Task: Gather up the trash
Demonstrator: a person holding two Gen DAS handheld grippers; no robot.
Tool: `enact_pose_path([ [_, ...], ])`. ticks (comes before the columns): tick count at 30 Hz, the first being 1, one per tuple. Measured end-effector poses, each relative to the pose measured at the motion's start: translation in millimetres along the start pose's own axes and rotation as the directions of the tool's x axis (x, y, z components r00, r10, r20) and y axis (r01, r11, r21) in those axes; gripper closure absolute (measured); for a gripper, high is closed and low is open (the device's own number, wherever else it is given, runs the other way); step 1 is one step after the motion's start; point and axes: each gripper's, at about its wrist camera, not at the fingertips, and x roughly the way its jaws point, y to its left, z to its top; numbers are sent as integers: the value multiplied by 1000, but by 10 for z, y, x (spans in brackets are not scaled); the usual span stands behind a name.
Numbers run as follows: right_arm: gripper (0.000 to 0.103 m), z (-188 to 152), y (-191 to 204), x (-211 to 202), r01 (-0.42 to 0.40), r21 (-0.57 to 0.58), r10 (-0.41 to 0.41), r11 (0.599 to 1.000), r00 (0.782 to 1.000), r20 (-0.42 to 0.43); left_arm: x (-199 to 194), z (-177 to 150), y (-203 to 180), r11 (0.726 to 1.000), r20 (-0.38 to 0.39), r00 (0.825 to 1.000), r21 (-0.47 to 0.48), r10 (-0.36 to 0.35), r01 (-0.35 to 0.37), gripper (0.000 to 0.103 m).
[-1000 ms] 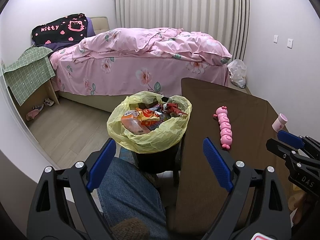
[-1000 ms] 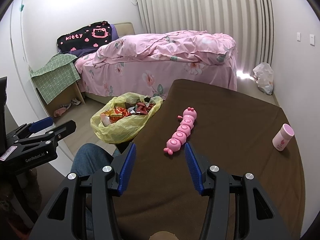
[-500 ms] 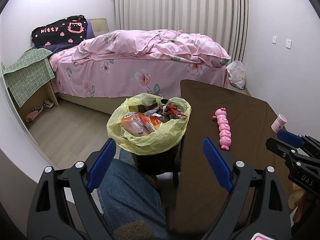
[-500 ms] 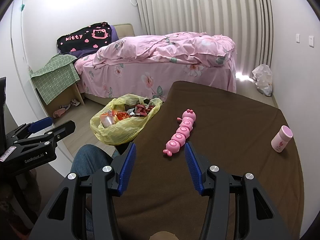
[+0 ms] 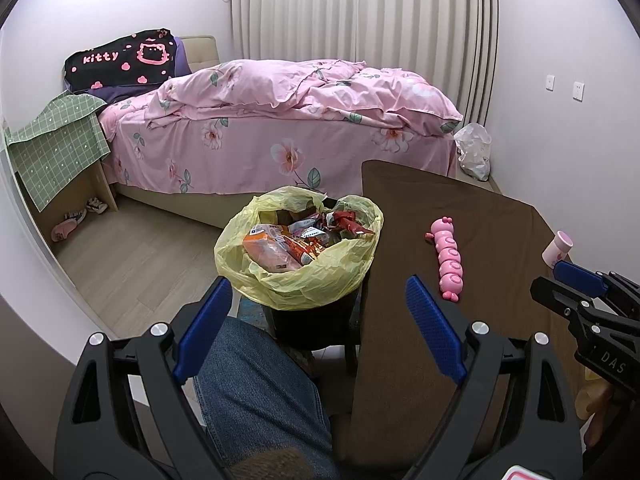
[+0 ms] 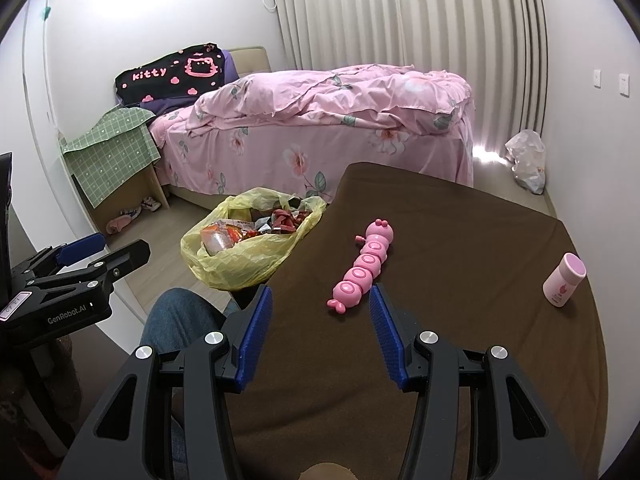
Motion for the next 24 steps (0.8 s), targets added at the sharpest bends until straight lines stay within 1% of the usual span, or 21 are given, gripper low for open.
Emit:
enact_pose_path([
  [16, 55, 46, 66, 29, -4, -27, 4, 1000, 1000, 5, -4, 16, 20, 1000, -3, 1000, -14, 0, 0, 19],
  [24, 55, 48, 71, 29, -3, -29, 3, 1000, 1000, 6, -15, 18, -16, 1000, 12, 1000, -10, -2, 2, 19],
])
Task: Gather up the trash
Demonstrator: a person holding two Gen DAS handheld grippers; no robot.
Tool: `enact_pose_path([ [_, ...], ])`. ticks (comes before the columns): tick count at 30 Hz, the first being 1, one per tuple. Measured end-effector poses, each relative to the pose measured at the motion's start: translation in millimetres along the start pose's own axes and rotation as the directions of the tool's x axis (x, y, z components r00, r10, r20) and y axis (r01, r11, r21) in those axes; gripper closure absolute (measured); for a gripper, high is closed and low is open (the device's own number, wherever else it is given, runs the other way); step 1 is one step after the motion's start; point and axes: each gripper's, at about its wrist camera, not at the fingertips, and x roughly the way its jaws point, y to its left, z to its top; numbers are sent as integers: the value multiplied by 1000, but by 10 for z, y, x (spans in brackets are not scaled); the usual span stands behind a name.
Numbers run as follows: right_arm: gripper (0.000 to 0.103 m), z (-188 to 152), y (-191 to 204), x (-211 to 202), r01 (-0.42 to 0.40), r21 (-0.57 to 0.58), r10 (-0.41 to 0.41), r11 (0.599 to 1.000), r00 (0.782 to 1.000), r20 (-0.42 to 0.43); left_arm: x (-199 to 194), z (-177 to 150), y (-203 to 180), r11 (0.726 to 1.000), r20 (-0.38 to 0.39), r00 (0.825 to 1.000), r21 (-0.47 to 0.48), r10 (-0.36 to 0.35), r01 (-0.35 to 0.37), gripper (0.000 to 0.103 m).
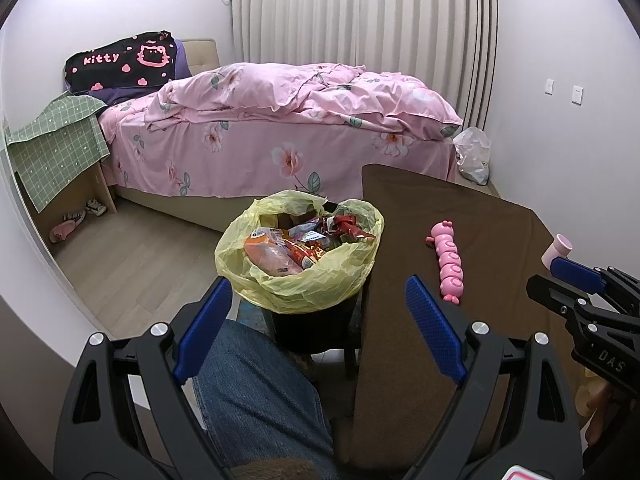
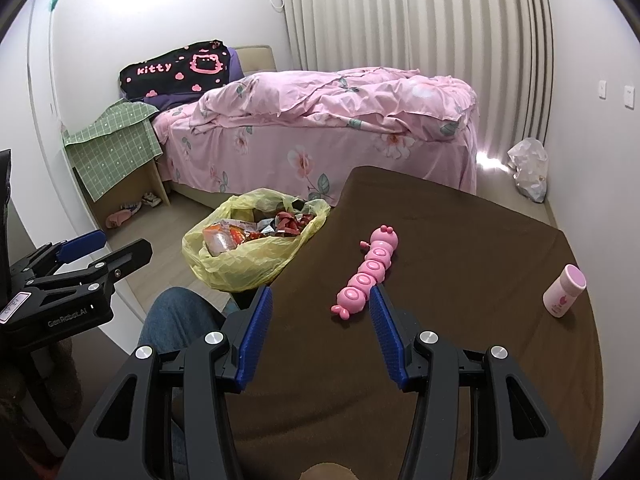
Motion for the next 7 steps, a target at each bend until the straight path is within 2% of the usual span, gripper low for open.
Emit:
enact_pose_path([
  [3, 55, 1, -68, 12, 16, -1, -16, 1000, 1000, -3, 78, -7, -23, 999, -28, 999, -34, -27, 26, 19],
  [6, 55, -21, -376, 60, 58, 63, -58, 996, 998, 0, 298, -45, -137, 998, -67, 996, -45, -50, 47, 18],
  [7, 48, -47, -567, 129, 83, 94, -83, 992, 997, -6, 410, -68, -218, 998, -89, 995, -41, -54, 50, 17],
])
